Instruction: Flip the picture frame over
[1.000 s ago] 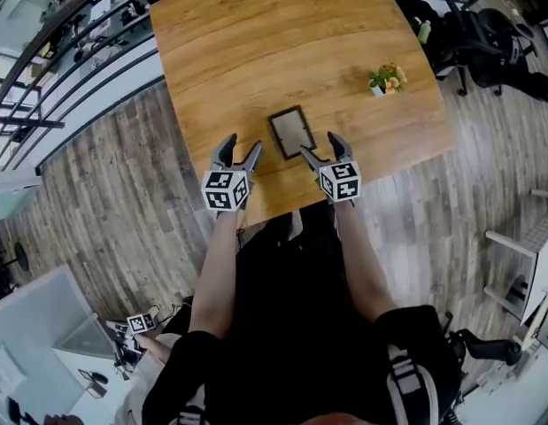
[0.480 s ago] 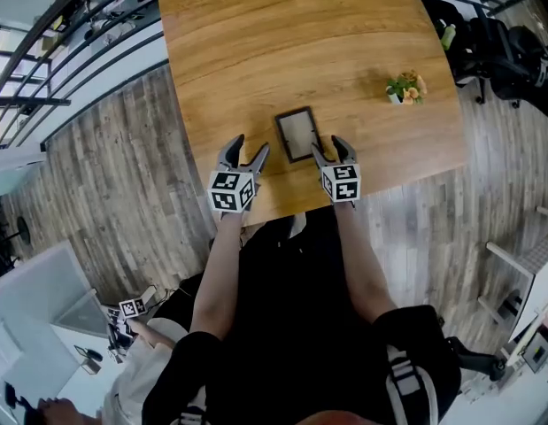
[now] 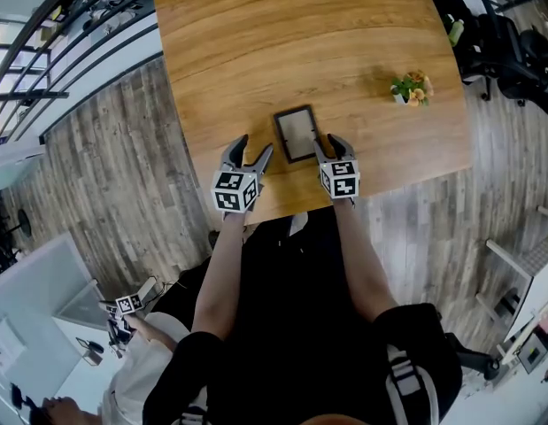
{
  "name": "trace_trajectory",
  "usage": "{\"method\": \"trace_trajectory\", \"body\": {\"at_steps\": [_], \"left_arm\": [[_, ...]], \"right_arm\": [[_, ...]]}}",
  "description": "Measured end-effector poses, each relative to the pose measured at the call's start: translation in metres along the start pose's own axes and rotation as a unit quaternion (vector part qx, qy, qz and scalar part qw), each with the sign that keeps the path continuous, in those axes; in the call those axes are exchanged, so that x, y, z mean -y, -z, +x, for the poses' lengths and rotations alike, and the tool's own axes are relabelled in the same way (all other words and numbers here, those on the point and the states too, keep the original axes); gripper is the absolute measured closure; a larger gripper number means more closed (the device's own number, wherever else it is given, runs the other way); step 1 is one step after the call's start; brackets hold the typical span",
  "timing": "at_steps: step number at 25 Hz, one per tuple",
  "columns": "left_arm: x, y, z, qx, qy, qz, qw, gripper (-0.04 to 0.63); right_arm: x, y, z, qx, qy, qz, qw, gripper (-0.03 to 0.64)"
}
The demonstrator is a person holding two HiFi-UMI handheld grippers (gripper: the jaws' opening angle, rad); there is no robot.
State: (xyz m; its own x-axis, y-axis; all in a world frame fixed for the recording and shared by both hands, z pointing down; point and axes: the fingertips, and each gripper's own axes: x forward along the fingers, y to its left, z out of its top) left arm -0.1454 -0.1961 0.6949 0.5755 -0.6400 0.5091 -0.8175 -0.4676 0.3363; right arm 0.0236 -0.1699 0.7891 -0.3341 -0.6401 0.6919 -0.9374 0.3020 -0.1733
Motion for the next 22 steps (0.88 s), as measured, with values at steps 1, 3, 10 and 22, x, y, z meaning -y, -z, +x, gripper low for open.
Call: {"method": "trace_trajectory", "body": {"at_steps": [1, 3, 10, 22], "left_arm": [[0.000, 0.001, 0.002, -0.002, 0.000, 0.000, 1.0000, 0.304], [-0.002, 0.002, 0.004, -0.004, 0.000, -0.003, 1.0000, 0.304], [-0.004, 0.008, 0.009, -0.013, 0.005, -0.008, 0.9999, 0.304], [-0.005, 0.010, 0.005, -0.014, 0.011, -0.011, 0.9998, 0.304]], "right_arm": [[0.001, 0.000, 0.001, -0.001, 0.000, 0.000, 1.000, 0.446], [0.002, 0.000, 0.004, -0.004, 0.000, -0.002, 1.000, 0.453], [-0.008, 0.002, 0.014, -0.020, -0.004, -0.026, 0.999, 0.489], [-0.006, 0.000, 0.017, -0.028, -0.003, 0.042, 0.999, 0.565]]}}
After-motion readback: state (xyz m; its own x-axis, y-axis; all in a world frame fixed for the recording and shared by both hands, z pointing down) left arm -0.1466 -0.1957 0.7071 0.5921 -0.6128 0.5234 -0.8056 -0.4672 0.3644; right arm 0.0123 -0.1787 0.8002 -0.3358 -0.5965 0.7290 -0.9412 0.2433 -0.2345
